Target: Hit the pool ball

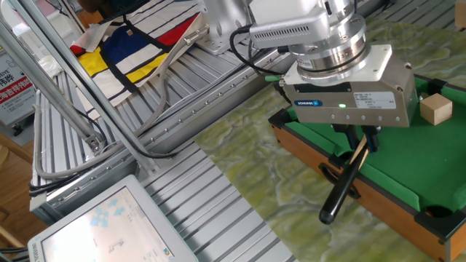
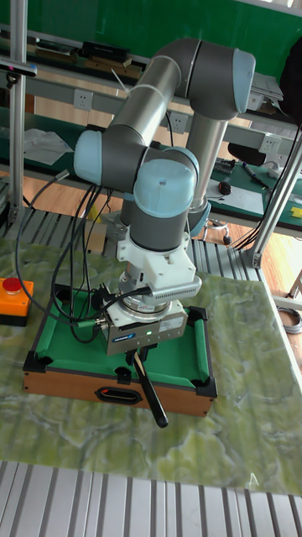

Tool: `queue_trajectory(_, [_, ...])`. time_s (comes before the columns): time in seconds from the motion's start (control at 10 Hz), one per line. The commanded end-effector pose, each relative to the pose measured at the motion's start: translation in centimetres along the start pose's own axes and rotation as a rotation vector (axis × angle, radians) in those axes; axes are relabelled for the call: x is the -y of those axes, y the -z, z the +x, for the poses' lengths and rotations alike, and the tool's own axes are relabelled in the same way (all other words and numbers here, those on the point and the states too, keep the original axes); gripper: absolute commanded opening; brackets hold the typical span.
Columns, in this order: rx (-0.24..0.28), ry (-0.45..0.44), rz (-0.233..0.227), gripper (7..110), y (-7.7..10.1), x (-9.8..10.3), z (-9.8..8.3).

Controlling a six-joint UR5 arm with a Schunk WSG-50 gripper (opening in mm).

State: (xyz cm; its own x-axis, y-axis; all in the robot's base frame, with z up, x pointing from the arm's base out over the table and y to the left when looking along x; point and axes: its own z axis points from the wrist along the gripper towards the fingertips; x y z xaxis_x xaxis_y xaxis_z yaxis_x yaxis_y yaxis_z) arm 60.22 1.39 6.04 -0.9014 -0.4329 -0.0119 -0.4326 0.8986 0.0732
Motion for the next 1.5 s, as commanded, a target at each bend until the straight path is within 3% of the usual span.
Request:
queue_trajectory(0.0, [0.044, 0.022, -0.031, 44, 0.2, -0.7, -1.1])
queue_trajectory(0.2, [0.048, 0.049, -0.031, 44, 0.2, -0.7, -1.2])
queue_trajectory(0.3, [0.051, 0.069, -0.005, 44, 0.2, -0.1, -1.2])
queue_trajectory(0.4, [0.044, 0.077, 0.031, 88, 0.2, 0.8, -1.1])
queue_trajectory(0.6, [-0.004, 0.084, 0.131, 88, 0.3, 3.4, 0.0])
queue_trajectory(0.8, [-0.035, -0.037, 0.125, 88, 0.3, 3.2, 0.9])
queue_trajectory(0.9, [-0.042, -0.102, 0.078, 66, 0.2, 2.0, 1.2])
queue_trajectory(1.0, [-0.036, -0.116, 0.034, 66, 0.2, 0.9, 1.0])
queue_trajectory(1.1, [-0.033, -0.114, 0.023, 66, 0.1, 0.6, 0.9])
queue_trajectory(1.3, [-0.027, -0.120, 0.029, 66, 0.1, 0.8, 0.7])
queue_trajectory(1.4, [-0.011, -0.112, 0.065, 66, 0.2, 1.7, 0.4])
